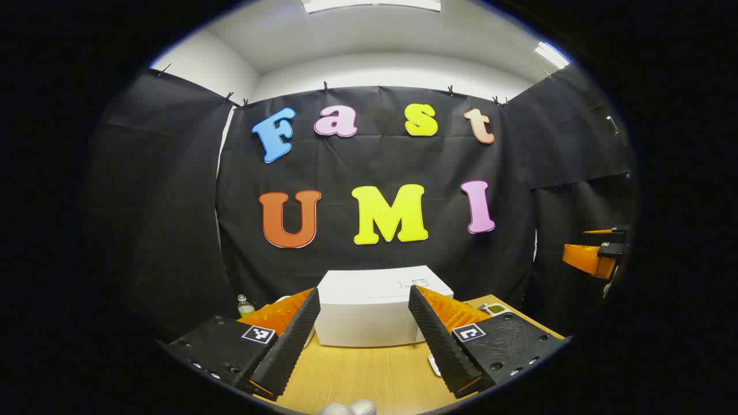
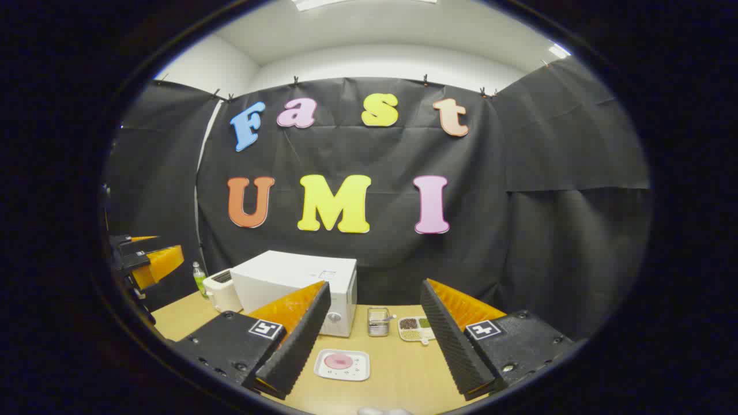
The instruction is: Open the microwave oven with the left hand, put the food in, and close the microwave oven.
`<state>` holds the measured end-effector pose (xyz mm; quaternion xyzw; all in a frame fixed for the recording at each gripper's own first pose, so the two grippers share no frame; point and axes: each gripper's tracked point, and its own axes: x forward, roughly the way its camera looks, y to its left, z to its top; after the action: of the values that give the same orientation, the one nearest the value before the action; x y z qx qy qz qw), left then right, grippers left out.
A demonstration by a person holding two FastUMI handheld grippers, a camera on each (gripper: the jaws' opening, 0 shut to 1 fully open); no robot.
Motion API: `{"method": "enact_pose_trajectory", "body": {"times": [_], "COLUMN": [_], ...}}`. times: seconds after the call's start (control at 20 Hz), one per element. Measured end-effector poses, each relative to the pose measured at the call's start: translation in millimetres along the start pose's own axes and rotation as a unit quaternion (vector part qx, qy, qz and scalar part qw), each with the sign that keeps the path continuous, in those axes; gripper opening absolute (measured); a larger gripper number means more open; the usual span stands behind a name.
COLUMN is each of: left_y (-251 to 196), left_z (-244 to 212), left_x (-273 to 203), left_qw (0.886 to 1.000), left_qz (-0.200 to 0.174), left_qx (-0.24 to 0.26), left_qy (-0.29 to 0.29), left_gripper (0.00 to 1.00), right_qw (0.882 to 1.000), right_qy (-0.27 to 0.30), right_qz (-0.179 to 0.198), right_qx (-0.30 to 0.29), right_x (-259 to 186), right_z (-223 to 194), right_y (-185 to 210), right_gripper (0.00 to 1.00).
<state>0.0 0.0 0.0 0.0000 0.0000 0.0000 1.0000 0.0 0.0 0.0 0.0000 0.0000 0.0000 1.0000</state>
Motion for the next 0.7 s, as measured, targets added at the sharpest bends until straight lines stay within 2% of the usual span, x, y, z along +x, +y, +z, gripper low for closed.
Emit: {"method": "enact_pose_trajectory", "body": {"times": [0.15, 0.2, 0.25, 0.3, 0.35, 0.4, 0.5, 0.55, 0.6, 0.65, 0.7], "left_y": [3, 4, 5, 5, 6, 5, 6, 9, 10, 10, 10], "left_z": [-2, -3, -4, -5, -6, -8, -10, -10, -11, -13, -17], "left_x": [0, 0, 2, 2, 3, 3, 5, 6, 8, 11, 15], "left_qw": [1.0, 1.0, 1.0, 1.0, 1.0, 1.0, 1.0, 1.0, 1.0, 1.0, 1.0], "left_qz": [0.002, 0.003, 0.003, 0.003, 0.003, 0.002, 0.002, 0.006, 0.009, 0.011, 0.013], "left_qx": [0.005, 0.006, 0.007, 0.008, 0.008, 0.006, 0.003, 0.005, 0.009, 0.011, 0.011], "left_qy": [0.001, 0.002, 0.004, 0.004, 0.006, 0.009, 0.011, 0.01, 0.01, 0.01, 0.011], "left_gripper": [0.96, 0.96, 0.96, 0.96, 0.96, 0.95, 0.96, 0.96, 0.96, 0.96, 0.95], "right_qw": [1.0, 1.0, 1.0, 1.0, 1.0, 1.0, 1.0, 1.0, 1.0, 1.0, 1.0], "right_qy": [0.006, 0.005, 0.005, 0.005, 0.002, 0.001, -0.004, -0.005, -0.008, -0.008, -0.008], "right_qz": [0.002, 0.002, -0.001, -0.001, -0.001, 0.0, 0.001, 0.005, 0.008, 0.007, 0.007], "right_qx": [0.011, 0.01, 0.008, 0.005, 0.003, -0.001, -0.007, -0.006, -0.003, -0.003, -0.004], "right_x": [4, 4, 5, 4, 5, 4, 5, 5, 5, 7, 9], "right_z": [-4, -2, -2, -1, 0, 1, 4, 5, 6, 5, 5], "right_y": [0, 0, -1, 0, 1, 2, 5, 8, 10, 9, 8], "right_gripper": [1.0, 0.94, 0.94, 1.0, 0.94, 1.0, 1.0, 0.94, 1.0, 0.95, 1.0]}}
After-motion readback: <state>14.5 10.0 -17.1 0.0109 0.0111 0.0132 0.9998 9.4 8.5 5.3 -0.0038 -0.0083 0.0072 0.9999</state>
